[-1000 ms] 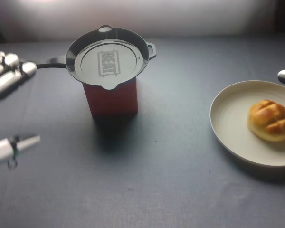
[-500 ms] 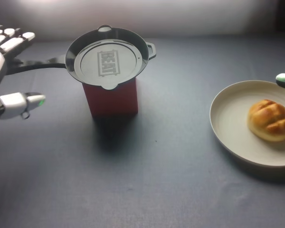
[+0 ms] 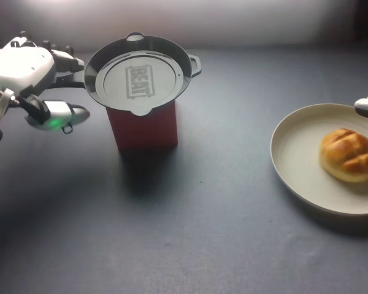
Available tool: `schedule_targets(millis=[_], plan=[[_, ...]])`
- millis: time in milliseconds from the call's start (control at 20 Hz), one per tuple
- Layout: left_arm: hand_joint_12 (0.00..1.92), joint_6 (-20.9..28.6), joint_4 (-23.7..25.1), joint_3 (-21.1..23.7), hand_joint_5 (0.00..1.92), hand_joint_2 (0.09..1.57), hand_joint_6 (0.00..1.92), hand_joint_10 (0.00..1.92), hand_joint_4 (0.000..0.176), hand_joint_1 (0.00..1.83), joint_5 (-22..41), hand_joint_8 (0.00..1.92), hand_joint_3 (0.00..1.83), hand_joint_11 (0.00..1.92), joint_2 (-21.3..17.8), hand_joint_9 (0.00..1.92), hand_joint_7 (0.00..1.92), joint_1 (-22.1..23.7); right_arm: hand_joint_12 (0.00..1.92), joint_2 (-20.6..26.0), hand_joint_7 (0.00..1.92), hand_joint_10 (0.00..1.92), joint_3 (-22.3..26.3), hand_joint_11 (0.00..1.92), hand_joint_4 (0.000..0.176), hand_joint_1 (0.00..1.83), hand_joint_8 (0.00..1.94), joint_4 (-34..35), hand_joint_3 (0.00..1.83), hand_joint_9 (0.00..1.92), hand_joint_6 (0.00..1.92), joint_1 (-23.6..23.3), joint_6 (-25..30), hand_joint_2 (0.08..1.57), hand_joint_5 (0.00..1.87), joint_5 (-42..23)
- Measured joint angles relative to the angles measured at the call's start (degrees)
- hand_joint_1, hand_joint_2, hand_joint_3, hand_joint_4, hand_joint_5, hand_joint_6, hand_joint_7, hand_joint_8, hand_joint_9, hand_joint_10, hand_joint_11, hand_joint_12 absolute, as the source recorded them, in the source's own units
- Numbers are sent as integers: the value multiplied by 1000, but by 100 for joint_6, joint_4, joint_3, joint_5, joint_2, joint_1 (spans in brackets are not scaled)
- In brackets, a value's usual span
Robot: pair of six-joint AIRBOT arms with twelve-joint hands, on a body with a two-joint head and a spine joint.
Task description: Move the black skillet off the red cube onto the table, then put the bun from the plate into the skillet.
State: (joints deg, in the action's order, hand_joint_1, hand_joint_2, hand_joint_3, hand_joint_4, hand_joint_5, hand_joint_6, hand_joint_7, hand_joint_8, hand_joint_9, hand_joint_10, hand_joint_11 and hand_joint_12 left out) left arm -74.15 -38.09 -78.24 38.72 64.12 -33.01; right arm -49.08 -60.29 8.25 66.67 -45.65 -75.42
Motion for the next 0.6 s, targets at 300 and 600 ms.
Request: schedule_targets(millis=[300, 600], plan=[[1920, -26, -31, -127, 781, 1155, 1917, 1916, 118, 1009, -192, 1915, 4, 982, 109, 852, 742, 70, 172, -15, 460, 14, 0, 449, 13, 660, 9, -39, 3, 475, 4, 0, 0, 1256, 389, 28], [1921, 219, 118, -50, 1251, 1279, 1921, 1921, 158, 1410, -48, 1921, 0, 1650, 136, 1628, 1457, 20, 164, -35, 460, 1, 0, 434, 0, 589, 1, -48, 4, 454, 4, 0, 20, 1266, 401, 37]])
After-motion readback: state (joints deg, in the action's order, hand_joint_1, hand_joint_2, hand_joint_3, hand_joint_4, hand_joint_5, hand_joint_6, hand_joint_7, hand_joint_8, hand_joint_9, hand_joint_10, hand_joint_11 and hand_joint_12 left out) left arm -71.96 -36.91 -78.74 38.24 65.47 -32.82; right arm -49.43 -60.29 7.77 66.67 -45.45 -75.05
